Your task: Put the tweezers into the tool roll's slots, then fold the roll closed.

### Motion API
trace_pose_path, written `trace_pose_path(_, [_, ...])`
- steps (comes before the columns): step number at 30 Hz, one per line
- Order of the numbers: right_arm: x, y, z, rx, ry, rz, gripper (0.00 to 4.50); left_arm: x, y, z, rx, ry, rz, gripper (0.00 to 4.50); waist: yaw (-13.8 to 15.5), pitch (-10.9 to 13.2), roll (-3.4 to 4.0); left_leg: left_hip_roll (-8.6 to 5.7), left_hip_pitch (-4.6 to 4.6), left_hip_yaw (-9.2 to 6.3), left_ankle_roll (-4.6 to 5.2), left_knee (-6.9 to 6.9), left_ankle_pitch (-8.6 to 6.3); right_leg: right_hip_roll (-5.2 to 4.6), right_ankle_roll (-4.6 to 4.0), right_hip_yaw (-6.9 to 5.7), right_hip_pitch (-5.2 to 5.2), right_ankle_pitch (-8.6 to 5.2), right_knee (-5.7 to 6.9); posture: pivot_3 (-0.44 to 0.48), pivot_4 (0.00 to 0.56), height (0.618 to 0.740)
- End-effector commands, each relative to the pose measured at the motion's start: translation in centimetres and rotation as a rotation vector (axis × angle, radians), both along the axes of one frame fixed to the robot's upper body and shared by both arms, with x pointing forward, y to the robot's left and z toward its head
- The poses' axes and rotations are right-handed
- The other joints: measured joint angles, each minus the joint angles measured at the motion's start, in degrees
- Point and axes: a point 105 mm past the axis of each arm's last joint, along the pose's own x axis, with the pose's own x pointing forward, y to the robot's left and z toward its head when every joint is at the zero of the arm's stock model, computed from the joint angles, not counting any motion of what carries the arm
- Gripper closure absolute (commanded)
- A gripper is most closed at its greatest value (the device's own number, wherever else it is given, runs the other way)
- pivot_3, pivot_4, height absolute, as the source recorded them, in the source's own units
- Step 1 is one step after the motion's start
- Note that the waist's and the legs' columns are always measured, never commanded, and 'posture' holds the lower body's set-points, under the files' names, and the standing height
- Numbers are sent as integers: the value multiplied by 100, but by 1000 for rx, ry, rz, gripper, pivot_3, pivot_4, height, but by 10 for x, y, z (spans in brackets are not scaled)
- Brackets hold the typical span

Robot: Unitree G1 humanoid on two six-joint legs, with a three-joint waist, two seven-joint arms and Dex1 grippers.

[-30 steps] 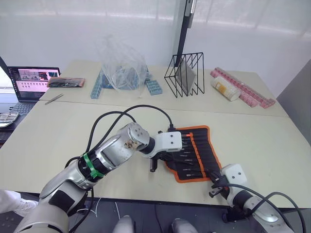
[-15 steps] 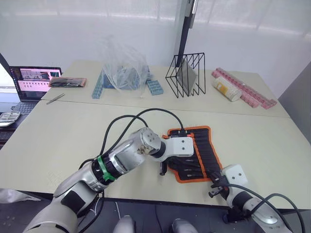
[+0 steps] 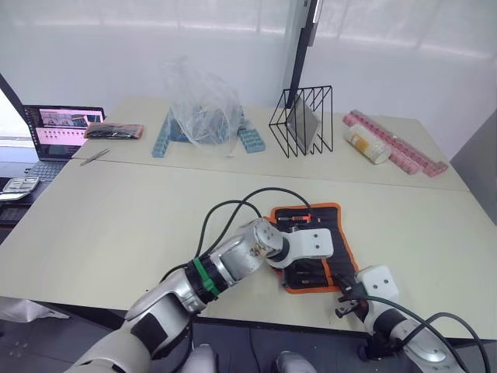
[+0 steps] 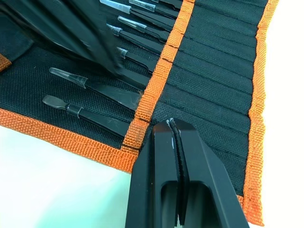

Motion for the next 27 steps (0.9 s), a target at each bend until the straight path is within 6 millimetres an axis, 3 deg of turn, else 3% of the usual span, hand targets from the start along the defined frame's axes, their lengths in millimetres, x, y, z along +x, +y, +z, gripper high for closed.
trace_pose_path(1, [-17,3,-32,15,166,2,4500,-2,-21,4,-70,-26,-21,4473,54,-2,1,-2,0,0,1,6,1,-2,2,-1,3,0,1,0,150,705])
trace_pose_path(5, [-18,3,-32,15,169,0,4500,-4,-26,2,-77,-20,-35,4473,101,-2,1,-18,-7,-6,6,51,-1,-19,24,-4,23,5,-1,0,150,705])
trace_pose_path(11, [-19,2,-33,16,170,-7,4500,-1,-17,9,-74,-34,-47,4473,86,-4,3,-20,-18,-10,11,64,-3,-20,33,-5,25,10,-4,0,150,705])
trace_pose_path(17, [-18,2,-35,16,169,-6,4500,4,0,38,-94,-78,-63,2550,1,-5,9,-18,-46,-15,16,62,-6,-13,32,-3,-9,10,25,0,150,705])
trace_pose_path(24, [-16,0,-34,11,165,-3,4500,6,41,79,-147,-105,-65,241,-66,-4,19,-16,-45,-26,18,59,-8,-5,31,-5,-10,10,31,0,150,705])
trace_pose_path(27, [-14,-3,-32,6,161,-3,4500,19,72,96,-208,-147,-5,44,-85,-3,20,-15,-42,-27,18,59,-7,-5,31,-7,-8,10,32,0,150,705])
